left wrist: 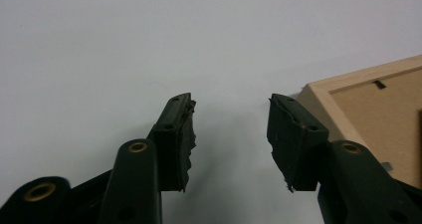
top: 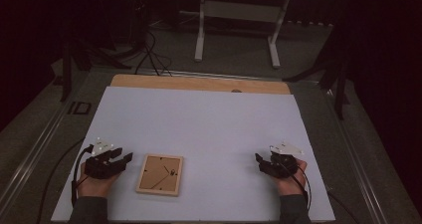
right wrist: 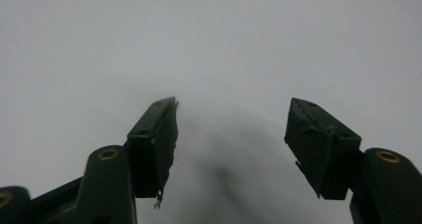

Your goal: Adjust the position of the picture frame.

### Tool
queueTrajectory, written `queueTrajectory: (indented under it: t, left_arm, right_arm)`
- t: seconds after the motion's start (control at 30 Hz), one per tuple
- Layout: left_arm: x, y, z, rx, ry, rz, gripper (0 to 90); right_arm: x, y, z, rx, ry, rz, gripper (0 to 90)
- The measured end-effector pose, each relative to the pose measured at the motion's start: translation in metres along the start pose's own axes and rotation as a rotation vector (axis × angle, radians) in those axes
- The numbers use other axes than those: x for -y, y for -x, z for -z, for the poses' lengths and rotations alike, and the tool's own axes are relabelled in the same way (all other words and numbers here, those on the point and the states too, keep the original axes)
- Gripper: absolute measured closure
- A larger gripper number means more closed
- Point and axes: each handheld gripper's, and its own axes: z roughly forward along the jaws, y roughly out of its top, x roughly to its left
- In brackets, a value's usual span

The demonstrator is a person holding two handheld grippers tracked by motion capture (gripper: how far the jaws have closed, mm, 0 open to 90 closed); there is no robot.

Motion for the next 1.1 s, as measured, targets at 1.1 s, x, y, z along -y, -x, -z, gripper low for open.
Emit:
queueTrajectory:
  t: [1.1]
  left_arm:
    - [-0.0017,0.0075,0.0011,0.048,0.035,-0.02,53.2]
  right_arm:
    - [-0.0064,-0.0072,0.0019,-0.065,0.048,-0.03,38.9]
